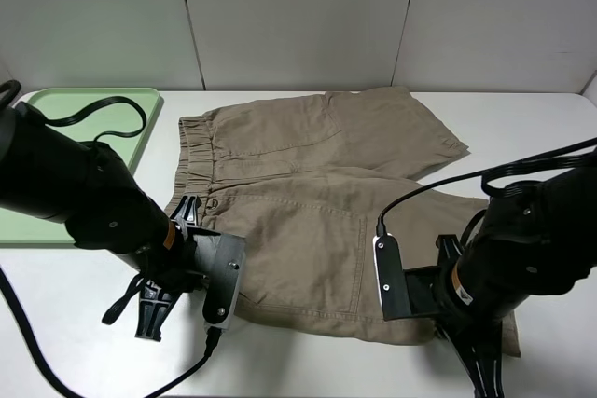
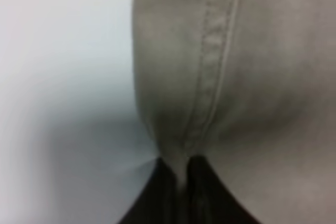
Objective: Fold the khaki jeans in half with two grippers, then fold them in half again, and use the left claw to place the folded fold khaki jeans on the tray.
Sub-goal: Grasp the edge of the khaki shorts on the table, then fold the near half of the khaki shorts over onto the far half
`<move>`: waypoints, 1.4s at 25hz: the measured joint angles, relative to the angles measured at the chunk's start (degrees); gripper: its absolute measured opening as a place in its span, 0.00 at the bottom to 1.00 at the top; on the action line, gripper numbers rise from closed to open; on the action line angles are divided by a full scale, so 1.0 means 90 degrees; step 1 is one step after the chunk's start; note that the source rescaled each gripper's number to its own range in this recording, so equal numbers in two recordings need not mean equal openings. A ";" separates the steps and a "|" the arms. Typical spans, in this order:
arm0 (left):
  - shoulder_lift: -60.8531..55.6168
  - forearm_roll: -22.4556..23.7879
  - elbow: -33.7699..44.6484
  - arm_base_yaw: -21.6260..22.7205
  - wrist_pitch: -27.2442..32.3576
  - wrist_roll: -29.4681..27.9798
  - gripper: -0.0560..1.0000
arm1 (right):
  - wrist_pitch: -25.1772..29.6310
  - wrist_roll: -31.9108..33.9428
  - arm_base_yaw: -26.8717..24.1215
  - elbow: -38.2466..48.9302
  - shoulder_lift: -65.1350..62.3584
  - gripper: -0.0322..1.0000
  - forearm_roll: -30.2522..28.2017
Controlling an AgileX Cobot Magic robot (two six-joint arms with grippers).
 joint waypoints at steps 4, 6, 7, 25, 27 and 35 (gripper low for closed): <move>0.0000 0.0000 0.0000 0.0000 -0.0007 0.0000 0.06 | 0.0000 0.0007 0.0000 0.0000 0.0000 0.03 -0.0024; 0.0000 0.0000 0.0000 0.0000 -0.0007 0.0000 0.06 | 0.0000 0.0007 0.0000 0.0000 0.0000 0.03 -0.0024; 0.0000 0.0000 0.0005 0.0000 -0.0007 0.0000 0.06 | 0.0000 0.0007 0.0000 0.0000 0.0000 0.03 -0.0024; -0.0927 -0.0151 0.0127 -0.0010 0.0515 -0.0039 0.06 | 0.0956 0.0979 0.0000 0.0061 -0.1622 0.03 0.0138; -0.1227 -0.0162 0.0132 -0.0010 0.0703 -0.0090 0.06 | 0.1144 0.1094 0.0000 0.0062 -0.1920 0.03 0.0151; -0.2451 -0.0320 0.0135 -0.0025 0.1506 -0.0172 0.06 | 0.1856 0.1391 0.0028 -0.0121 -0.2973 0.03 0.0223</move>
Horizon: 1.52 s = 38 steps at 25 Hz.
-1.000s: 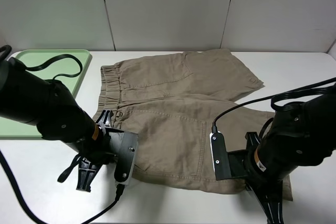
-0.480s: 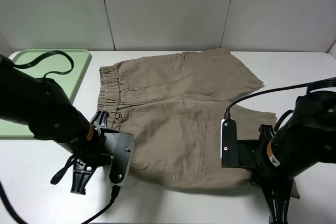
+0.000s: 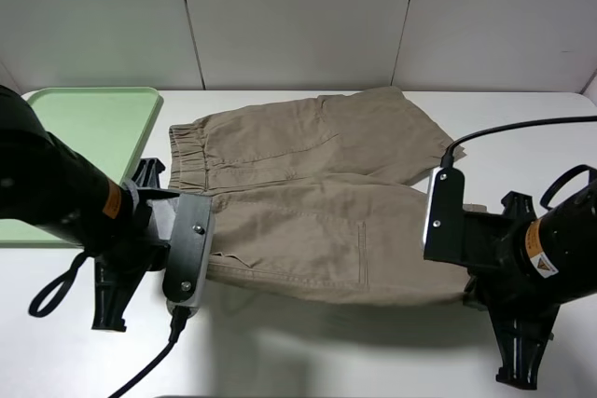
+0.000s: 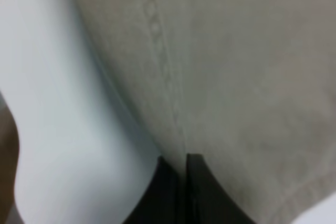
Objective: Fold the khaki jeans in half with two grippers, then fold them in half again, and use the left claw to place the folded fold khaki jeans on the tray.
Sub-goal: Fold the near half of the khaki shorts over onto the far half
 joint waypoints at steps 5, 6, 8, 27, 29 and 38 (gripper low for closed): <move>-0.0638 -0.0232 0.0005 0.0000 0.0646 -0.0020 0.05 | 0.0793 0.0111 0.0006 -0.0715 -0.0489 0.03 0.0014; -0.0734 -0.0289 0.0005 0.0000 0.0732 -0.0020 0.05 | 0.0993 0.0118 0.0006 -0.0872 -0.0559 0.03 0.0031; -0.0949 -0.0450 0.0005 0.0000 0.0854 -0.0020 0.05 | 0.1435 0.0138 0.0006 -0.1135 -0.0648 0.03 0.0113; -0.1310 -0.2471 -0.0002 -0.0008 0.2552 0.0824 0.05 | 0.3151 0.0596 0.0025 -0.1547 -0.1931 0.03 0.1691; -0.1310 -0.2487 -0.0002 -0.0008 0.2515 0.0840 0.05 | 0.3138 0.0600 0.0025 -0.1547 -0.1957 0.03 0.1541; -0.1310 -0.2713 -0.0140 -0.0008 0.2150 0.0697 0.05 | 0.2869 0.0226 0.0025 -0.1547 -0.1766 0.03 0.0143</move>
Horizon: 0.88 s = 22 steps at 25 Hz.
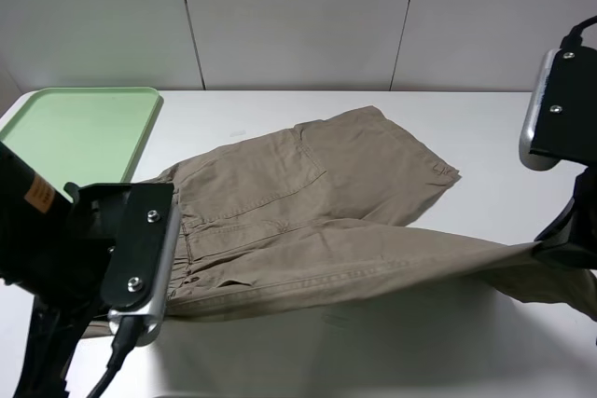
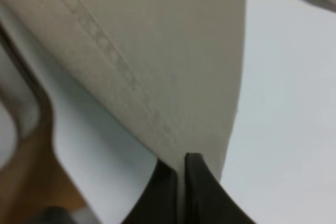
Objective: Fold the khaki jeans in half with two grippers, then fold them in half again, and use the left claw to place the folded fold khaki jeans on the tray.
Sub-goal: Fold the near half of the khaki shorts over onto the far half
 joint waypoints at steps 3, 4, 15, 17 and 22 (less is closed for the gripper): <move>0.0000 -0.0002 -0.0031 -0.0005 -0.0099 -0.0193 0.05 | -0.0144 -0.0082 0.0000 -0.0056 0.0440 0.03 -0.0447; 0.0000 0.0016 -0.0031 -0.0005 -0.0130 -0.0244 0.05 | -0.0246 -0.0098 0.0000 -0.0125 0.0631 0.03 -0.0617; 0.0000 0.0209 -0.0031 -0.0005 -0.0555 -0.0578 0.05 | -0.1151 -0.0807 -0.1017 -0.2060 0.2818 0.03 -0.1036; 0.0000 0.0231 -0.0031 -0.0005 -0.0656 -0.0648 0.05 | -0.1239 -0.0918 -0.1113 -0.2433 0.3184 0.03 -0.1036; 0.0000 0.0445 -0.0031 0.0067 -0.0968 -0.0811 0.05 | -0.1458 -0.1122 -0.1260 -0.3213 0.4096 0.03 -0.1082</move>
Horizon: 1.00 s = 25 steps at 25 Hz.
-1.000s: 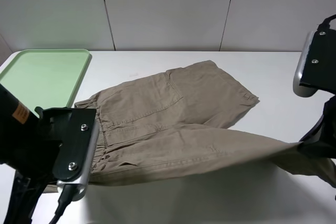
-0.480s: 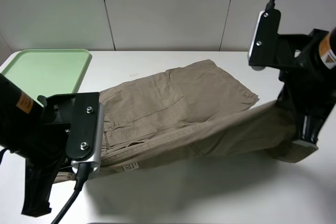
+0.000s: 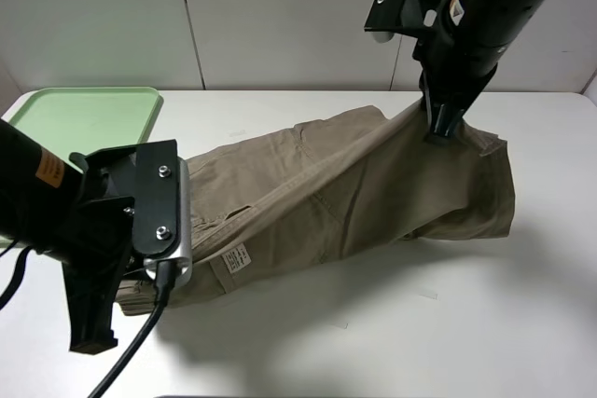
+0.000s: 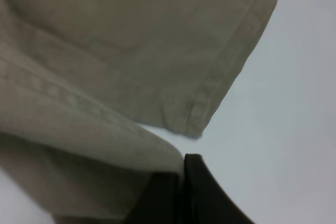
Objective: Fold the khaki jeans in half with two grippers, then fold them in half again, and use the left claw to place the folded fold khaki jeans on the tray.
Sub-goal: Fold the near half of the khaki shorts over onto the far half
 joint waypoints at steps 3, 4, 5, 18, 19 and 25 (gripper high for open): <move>0.0000 0.0380 0.0000 0.0210 -0.0252 -0.0304 0.05 | -0.0194 -0.0097 -0.0055 -0.0404 0.0453 0.03 -0.0051; 0.0000 0.0561 0.0000 0.0322 -0.0350 -0.0420 0.05 | -0.0286 -0.0128 -0.0083 -0.0538 0.0595 0.03 -0.0066; 0.0000 0.0743 0.0000 0.0419 -0.0438 -0.0534 0.05 | -0.0384 -0.0145 -0.0099 -0.0647 0.0713 0.03 -0.0077; 0.0945 0.1535 0.0028 0.1924 -0.2346 -0.0792 0.05 | -0.1554 -0.0419 -0.0291 -0.1372 0.1898 0.03 -0.0309; 0.1090 0.1565 0.0028 0.1999 -0.2493 -0.0792 0.05 | -0.1625 -0.0419 -0.0293 -0.1372 0.1934 0.03 -0.0347; 0.1777 0.1597 0.0028 0.2435 -0.3252 -0.0792 0.05 | -0.2097 -0.0419 -0.0317 -0.1372 0.2221 0.03 -0.0420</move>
